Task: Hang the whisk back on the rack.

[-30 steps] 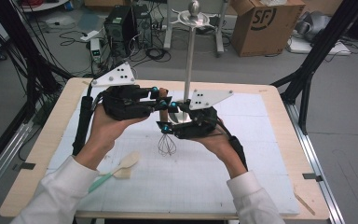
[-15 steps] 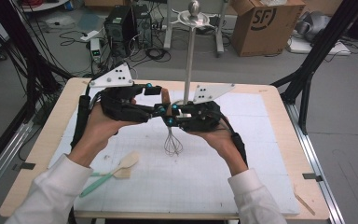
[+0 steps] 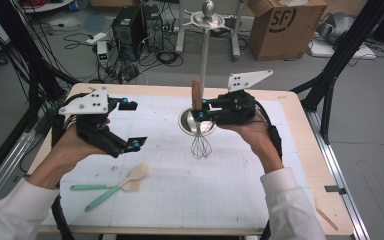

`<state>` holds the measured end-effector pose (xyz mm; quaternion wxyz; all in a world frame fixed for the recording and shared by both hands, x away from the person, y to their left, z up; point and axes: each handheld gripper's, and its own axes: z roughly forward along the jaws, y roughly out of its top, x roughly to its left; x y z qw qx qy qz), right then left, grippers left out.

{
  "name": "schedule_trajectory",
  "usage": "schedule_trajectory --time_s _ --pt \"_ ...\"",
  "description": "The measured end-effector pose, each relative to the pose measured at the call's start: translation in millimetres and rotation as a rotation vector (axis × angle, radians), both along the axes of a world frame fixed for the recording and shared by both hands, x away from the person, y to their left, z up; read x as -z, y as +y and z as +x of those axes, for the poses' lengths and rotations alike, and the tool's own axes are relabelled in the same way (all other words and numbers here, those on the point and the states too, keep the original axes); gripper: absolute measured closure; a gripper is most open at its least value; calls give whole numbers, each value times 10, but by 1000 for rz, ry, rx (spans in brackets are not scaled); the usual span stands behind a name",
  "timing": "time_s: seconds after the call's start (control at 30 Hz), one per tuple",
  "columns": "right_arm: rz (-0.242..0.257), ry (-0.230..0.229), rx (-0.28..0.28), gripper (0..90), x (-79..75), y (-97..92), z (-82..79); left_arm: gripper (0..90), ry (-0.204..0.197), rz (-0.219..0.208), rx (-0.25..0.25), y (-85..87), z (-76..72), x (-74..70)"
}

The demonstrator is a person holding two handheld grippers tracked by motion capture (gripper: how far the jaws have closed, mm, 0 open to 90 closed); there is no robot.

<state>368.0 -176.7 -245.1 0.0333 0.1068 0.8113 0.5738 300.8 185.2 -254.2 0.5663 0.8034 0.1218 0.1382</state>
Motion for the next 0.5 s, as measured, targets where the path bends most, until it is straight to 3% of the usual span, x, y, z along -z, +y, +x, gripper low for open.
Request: schedule_trajectory --time_s 0.3,0.5 --pt "4 23 15 725 -218 -167 295 16 27 11 -13 457 -110 392" --pt "-1 27 15 725 -306 -182 472 16 55 -12 -18 653 -172 638"
